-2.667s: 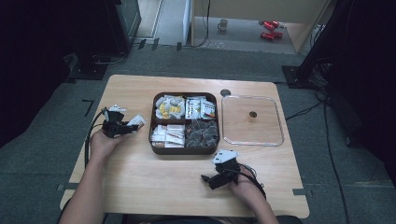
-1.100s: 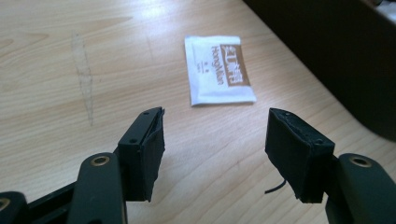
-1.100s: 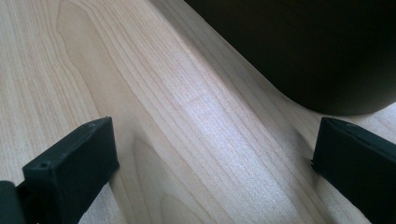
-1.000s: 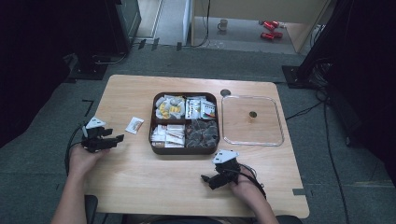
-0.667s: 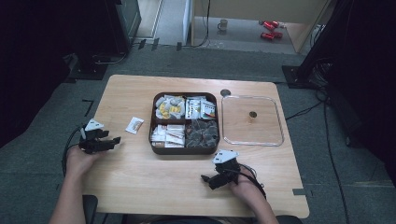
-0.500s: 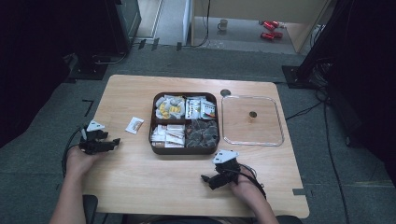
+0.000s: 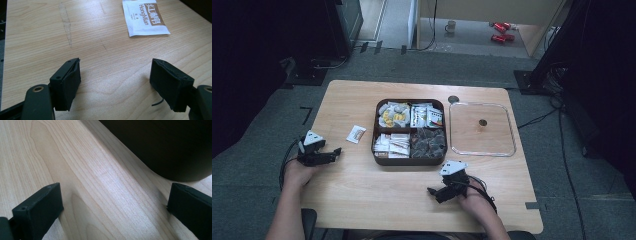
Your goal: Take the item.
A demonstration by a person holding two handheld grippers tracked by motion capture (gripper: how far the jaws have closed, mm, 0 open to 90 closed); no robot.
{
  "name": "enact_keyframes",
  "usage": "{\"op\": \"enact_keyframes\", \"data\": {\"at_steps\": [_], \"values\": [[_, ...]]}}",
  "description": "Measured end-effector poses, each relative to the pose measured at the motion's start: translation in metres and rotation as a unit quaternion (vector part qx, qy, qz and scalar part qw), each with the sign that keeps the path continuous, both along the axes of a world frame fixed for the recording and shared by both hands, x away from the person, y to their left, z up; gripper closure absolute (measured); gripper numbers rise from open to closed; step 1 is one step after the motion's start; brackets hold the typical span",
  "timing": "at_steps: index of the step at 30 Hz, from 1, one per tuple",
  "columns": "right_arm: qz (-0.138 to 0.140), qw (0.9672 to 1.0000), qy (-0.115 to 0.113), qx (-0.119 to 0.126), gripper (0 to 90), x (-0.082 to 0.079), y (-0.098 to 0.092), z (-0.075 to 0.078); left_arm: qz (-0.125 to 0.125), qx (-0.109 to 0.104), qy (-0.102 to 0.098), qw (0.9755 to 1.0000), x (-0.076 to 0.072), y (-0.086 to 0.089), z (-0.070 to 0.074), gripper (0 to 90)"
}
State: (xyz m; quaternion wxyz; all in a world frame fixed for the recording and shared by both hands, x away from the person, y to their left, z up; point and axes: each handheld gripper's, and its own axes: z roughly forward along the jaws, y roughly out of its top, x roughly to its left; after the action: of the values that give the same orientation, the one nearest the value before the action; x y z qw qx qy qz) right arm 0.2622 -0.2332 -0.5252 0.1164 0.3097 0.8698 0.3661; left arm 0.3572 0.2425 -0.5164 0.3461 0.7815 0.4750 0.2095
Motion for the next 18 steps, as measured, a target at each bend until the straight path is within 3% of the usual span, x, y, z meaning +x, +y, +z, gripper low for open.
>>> {"op": "enact_keyframes", "data": {"at_steps": [18], "values": [[0.000,1.0000,0.000,0.000,0.0,0.0000,0.0000,0.0000,0.013,0.003,0.003,0.9999,0.0005,-0.0022,-0.0002,20.4]]}}
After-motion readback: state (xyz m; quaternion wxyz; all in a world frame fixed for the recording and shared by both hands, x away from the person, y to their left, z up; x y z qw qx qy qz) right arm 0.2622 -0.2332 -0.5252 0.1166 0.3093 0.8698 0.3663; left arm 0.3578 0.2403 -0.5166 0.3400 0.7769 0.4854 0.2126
